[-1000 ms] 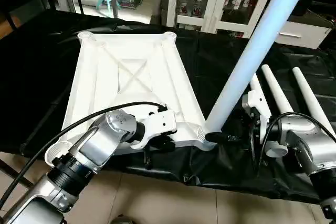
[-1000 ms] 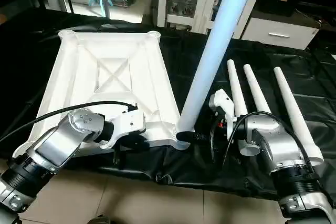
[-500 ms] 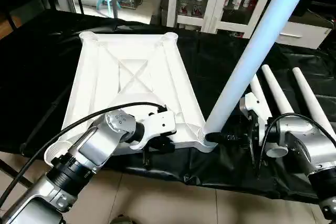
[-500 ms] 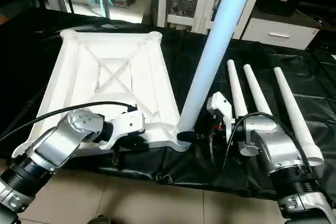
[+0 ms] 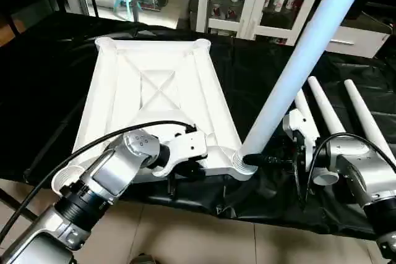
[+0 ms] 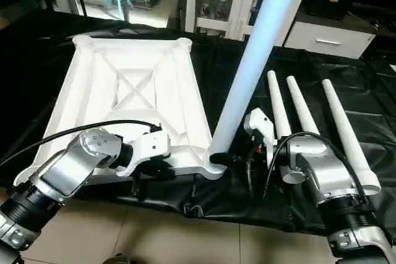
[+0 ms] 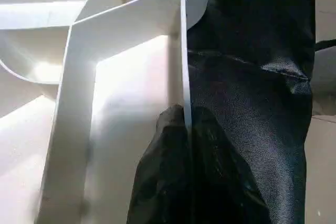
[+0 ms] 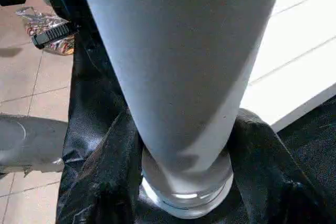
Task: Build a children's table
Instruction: Rotate leg to tighten
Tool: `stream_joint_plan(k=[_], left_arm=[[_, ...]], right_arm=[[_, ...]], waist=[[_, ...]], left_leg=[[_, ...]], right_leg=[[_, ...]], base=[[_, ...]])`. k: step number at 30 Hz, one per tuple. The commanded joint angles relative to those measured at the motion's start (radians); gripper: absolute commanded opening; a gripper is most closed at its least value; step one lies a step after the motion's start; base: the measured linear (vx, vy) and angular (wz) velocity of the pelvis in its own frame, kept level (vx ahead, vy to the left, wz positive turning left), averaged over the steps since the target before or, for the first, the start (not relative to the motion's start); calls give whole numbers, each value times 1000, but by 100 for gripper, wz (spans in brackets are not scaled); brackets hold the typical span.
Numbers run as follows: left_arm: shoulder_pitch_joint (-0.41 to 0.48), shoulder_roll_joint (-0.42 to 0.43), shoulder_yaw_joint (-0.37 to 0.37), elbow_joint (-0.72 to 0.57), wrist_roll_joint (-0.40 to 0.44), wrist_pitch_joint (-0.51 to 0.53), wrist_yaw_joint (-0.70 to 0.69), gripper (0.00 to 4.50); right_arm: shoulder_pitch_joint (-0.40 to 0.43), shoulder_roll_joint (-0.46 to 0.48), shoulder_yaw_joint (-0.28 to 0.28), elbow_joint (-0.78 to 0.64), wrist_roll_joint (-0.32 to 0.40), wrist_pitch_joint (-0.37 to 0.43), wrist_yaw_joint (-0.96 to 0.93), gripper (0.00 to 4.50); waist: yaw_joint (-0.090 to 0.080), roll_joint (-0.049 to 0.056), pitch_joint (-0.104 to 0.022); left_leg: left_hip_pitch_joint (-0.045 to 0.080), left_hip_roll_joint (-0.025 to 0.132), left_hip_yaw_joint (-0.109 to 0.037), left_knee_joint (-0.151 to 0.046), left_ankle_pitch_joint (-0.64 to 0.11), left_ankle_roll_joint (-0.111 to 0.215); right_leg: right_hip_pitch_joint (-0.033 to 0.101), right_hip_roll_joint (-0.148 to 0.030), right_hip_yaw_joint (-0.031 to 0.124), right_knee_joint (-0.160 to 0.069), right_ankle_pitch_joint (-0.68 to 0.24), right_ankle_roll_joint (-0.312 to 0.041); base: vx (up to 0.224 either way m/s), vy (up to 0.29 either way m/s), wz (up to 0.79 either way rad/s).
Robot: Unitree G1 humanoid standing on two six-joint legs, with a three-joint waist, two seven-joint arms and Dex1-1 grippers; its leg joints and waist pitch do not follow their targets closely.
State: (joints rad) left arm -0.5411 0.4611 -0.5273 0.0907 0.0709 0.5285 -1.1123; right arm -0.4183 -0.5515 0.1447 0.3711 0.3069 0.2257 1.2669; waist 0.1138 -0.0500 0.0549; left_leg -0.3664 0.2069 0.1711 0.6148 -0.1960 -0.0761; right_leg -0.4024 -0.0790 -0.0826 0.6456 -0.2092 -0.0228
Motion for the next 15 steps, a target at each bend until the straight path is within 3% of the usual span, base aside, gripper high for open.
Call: stream_joint_plan(k=[1,8,10,12,15], left_arm=[[-5,-5,-17,-46,-9,-25,-22,0],[-6,-6,-14,-42,-10,-21,-18,0],[-8,-24,3,-26,-16,-9,7,0],[-13,-53,30,-2,-26,10,43,0],[-37,-121,82,57,-42,52,121,0]], right_arm=[[23,6,10,-5,-5,6,14,199],[39,12,13,-9,-10,6,2,198],[37,37,3,31,-32,22,-79,198],[27,71,-6,96,-75,6,-190,198],[4,139,-23,200,-128,-24,-371,197]], waist=[[-4,5,-72],[-4,6,-72],[-5,6,-70],[-9,6,-67],[-26,6,-57]], left_leg=[[10,28,-3,-68,-82,53],[10,28,-3,-69,-87,49],[9,28,-4,-70,-94,45],[11,28,-3,-73,-119,34],[13,24,-7,-82,-220,-17]], right_leg=[[62,-65,54,-66,5,-254],[62,-65,54,-67,3,-254],[62,-65,53,-68,-9,-252],[59,-65,53,-74,-49,-245],[58,-69,49,-96,-249,-200]], base=[[0,0,0],[0,0,0],[0,0,0],[0,0,0],[0,0,0]])
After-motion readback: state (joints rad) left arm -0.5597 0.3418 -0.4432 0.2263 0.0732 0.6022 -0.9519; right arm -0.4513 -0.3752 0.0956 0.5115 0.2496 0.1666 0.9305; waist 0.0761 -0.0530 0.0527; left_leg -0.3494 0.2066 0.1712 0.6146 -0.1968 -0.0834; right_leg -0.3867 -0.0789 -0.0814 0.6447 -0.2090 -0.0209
